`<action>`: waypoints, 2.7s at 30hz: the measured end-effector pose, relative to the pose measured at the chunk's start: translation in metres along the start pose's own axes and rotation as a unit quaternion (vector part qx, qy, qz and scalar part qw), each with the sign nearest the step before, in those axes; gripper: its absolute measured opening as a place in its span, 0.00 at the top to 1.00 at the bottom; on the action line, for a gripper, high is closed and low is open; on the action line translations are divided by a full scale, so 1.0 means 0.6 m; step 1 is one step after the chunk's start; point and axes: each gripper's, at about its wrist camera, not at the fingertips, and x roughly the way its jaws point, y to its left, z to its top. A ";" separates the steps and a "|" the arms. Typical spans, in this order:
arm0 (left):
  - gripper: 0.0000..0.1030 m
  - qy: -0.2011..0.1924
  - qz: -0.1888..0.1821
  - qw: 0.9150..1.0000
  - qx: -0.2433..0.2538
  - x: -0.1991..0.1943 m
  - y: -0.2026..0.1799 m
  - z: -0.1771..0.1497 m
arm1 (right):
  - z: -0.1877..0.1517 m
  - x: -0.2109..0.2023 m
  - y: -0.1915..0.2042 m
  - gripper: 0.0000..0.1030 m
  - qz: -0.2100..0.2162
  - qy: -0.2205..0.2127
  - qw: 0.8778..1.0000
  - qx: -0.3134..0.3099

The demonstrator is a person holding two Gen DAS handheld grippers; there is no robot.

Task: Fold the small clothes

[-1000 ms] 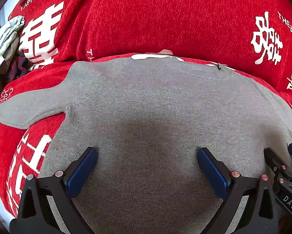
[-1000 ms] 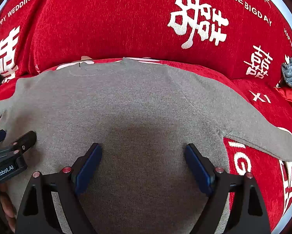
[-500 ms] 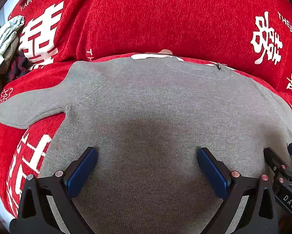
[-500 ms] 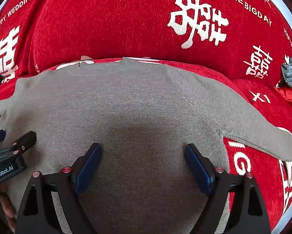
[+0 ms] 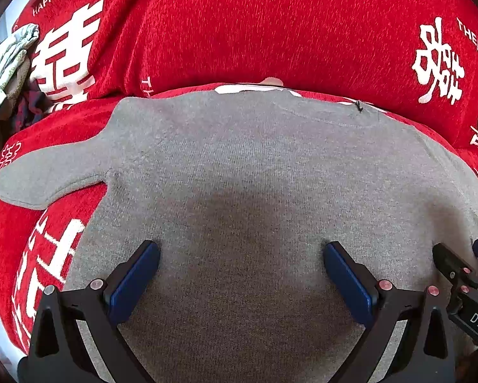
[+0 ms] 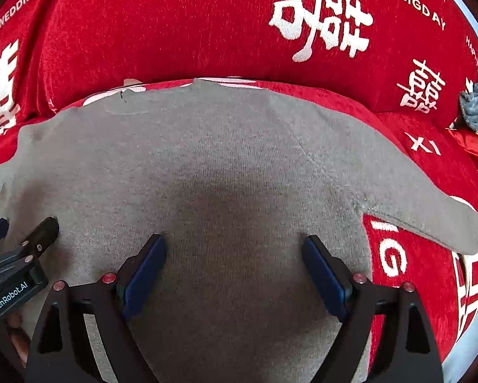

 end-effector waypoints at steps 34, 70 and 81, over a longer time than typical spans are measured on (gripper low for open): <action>0.00 0.133 0.022 0.991 -0.017 0.013 -0.013 0.046 | 0.028 0.015 -0.008 0.03 0.018 0.054 0.998 -0.030; 0.00 0.111 -0.014 0.988 0.107 0.035 -0.311 0.092 | 0.056 0.018 -0.250 0.06 -0.043 0.015 0.997 0.065; 0.00 0.103 -0.043 0.981 0.156 0.016 -0.433 0.081 | 0.006 0.007 -0.410 0.06 -0.085 0.010 0.987 0.133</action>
